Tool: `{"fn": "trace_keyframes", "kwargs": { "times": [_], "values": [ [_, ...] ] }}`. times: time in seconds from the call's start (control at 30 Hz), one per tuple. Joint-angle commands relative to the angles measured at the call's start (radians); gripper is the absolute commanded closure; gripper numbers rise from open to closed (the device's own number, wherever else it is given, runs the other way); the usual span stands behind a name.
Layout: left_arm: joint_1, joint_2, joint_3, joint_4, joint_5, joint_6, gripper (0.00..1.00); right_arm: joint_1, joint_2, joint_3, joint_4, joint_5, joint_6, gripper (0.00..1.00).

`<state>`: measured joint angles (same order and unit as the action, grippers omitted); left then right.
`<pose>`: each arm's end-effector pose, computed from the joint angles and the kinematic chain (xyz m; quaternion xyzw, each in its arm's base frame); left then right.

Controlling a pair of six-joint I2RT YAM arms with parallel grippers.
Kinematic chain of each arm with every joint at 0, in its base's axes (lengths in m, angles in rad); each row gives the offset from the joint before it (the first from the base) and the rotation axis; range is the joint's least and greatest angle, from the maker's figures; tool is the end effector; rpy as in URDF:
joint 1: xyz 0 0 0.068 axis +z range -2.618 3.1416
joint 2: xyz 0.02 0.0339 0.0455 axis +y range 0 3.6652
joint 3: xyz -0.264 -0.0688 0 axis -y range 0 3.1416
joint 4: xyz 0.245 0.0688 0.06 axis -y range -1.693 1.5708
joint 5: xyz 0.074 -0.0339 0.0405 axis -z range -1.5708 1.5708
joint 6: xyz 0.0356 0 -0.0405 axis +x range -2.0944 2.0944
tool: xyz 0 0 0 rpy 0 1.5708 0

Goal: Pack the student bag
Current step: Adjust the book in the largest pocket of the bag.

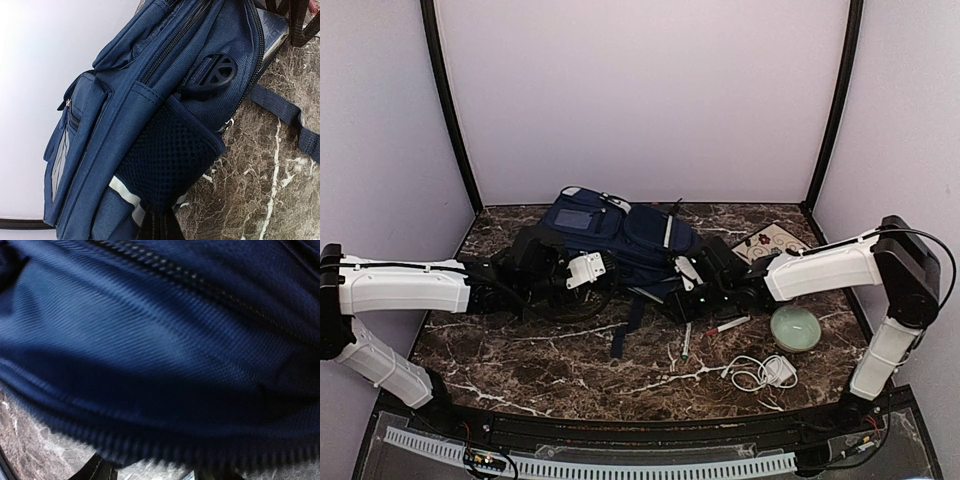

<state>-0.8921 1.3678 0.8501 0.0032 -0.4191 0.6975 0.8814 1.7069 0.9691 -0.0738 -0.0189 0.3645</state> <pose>0.2009 -0.2261 0.2506 0.5296 0.6666 0.1309 0.5080 0.2240 0.2727 0.1752 -0.2408 0.8970 0.2233 0.2958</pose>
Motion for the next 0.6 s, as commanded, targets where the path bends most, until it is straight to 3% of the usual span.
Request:
{"fn": "trace_keyframes", "kwargs": {
  "times": [0.0, 0.2, 0.33, 0.57],
  "values": [
    [-0.007, -0.090, 0.048, 0.124, -0.009, -0.028, 1.00, 0.000, 0.036, 0.078, 0.068, 0.163, 0.019, 0.51],
    [-0.007, -0.117, 0.035, 0.118, -0.009, -0.038, 1.00, -0.015, 0.080, 0.176, 0.069, 0.232, 0.015, 0.60],
    [-0.007, -0.120, 0.032, 0.110, -0.016, -0.045, 1.00, -0.068, 0.115, 0.244, 0.063, 0.191, 0.054, 0.61],
    [-0.007, -0.122, 0.030, 0.113, 0.006, -0.061, 1.00, -0.125, 0.131, 0.275, 0.074, 0.154, 0.062, 0.56]
  ]
}}
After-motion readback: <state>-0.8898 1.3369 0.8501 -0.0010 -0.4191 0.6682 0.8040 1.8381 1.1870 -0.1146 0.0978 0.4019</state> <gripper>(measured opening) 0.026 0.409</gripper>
